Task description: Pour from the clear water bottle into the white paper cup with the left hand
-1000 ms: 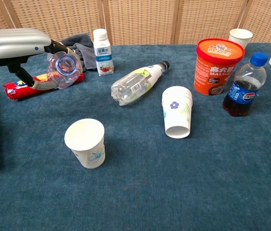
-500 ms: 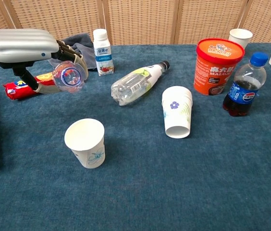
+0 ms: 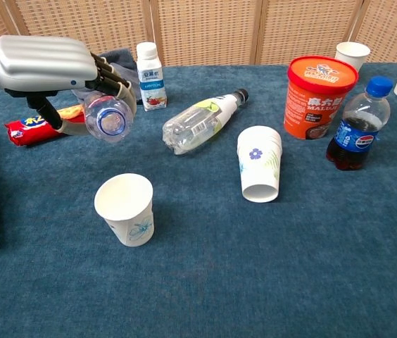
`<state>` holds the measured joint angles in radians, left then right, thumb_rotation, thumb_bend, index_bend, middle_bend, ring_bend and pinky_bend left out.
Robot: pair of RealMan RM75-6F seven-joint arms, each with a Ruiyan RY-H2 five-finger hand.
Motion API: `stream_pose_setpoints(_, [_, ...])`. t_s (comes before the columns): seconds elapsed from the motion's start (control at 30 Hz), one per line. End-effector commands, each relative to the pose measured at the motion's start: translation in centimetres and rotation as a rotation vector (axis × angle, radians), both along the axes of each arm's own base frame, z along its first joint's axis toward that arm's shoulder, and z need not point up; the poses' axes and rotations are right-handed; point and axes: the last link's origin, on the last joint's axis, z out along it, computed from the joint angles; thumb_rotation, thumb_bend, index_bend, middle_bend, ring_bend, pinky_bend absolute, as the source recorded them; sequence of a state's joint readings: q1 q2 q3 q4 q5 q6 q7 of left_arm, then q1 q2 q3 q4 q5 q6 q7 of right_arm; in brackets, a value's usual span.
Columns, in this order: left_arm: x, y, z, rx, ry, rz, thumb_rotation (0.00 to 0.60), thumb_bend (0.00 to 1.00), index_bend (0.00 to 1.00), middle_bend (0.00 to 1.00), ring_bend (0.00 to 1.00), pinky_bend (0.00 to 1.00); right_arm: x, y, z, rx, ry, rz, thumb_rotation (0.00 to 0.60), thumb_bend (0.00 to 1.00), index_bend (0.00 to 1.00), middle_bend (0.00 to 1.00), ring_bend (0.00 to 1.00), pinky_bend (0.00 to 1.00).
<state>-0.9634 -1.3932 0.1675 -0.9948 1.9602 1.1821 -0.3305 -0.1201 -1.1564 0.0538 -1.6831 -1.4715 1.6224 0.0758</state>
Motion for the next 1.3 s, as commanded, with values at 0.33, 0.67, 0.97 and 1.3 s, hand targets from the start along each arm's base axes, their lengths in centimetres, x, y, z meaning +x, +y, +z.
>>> stream_pose_setpoints(0.33, [1.7, 0.3, -0.1, 0.023, 0.086, -0.132, 0.6, 0.48, 0.39, 0.32, 0.33, 0.35, -0.6, 0.1, 0.0, -0.006, -0.011, -0.01, 0.6, 0.44, 0.0, 0.04, 0.0, 0.0])
stream_pose_setpoints(0.67, [2.5, 0.6, -0.2, 0.049, 0.149, -0.213, 0.6, 0.48, 0.4, 0.32, 0.33, 0.35, -0.9, 0.0, 0.0, -0.004, -0.019, -0.013, 0.6, 0.44, 0.0, 0.04, 0.0, 0.0])
stream_pose_setpoints(0.97, [3.2, 0.7, 0.2, 0.082, 0.205, -0.294, 0.6, 0.48, 0.4, 0.32, 0.33, 0.35, -1.1, -0.1, -0.1, -0.003, -0.026, -0.018, 0.6, 0.44, 0.0, 0.04, 0.0, 0.0])
stream_pose_setpoints(1.3, [4.0, 0.7, 0.2, 0.091, 0.229, -0.352, 0.6, 0.47, 0.4, 0.33, 0.33, 0.35, -1.4, 0.1, 0.0, -0.009, -0.032, -0.023, 0.6, 0.44, 0.0, 0.04, 0.0, 0.0])
